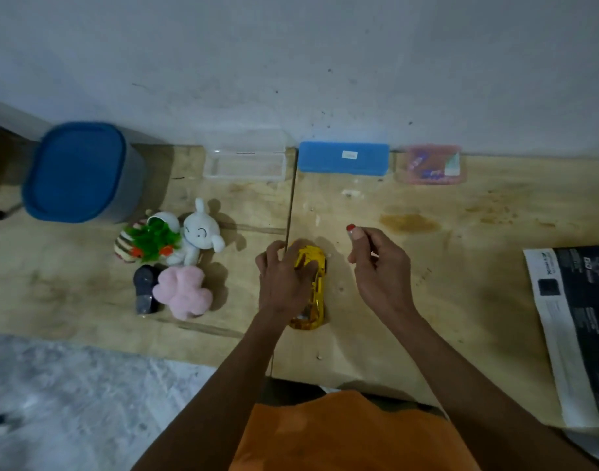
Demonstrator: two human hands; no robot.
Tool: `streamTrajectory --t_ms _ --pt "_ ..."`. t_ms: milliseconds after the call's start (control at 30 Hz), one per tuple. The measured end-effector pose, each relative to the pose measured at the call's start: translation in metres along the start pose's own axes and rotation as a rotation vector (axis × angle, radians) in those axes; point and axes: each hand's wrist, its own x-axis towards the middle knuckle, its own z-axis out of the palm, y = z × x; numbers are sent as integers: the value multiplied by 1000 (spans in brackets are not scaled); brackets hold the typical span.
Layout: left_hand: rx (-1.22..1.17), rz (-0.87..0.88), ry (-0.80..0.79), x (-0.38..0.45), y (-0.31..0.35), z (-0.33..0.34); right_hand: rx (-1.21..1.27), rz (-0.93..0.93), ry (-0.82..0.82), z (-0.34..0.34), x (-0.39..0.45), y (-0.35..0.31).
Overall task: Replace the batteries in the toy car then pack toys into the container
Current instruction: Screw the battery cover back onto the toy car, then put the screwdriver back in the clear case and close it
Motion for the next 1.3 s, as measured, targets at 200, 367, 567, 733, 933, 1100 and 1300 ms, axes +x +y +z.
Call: streamTrajectory --t_ms 200,367,567,733,933,1100,1300 --pt "-120 138 168 60 -50 -69 -166 -151 -8 68 40 -41" --pt "-93 115 217 127 -94 -133 -346 -356 -111 141 96 -74" --pt "-87 5 87 194 -120 -157 -566 -449 -284 208 165 -62" --pt "-58 -88 0 224 -131 -144 -687 -414 -307 240 187 -48" --pt "-12 -27 10 235 -140 -131 -837 -433 -257 253 194 -34" --pt "-36 -24 8 235 -141 -127 -900 -456 -250 259 197 -26" --pt "-53 -49 15 232 -134 -130 -798 -615 42 245 184 -46"
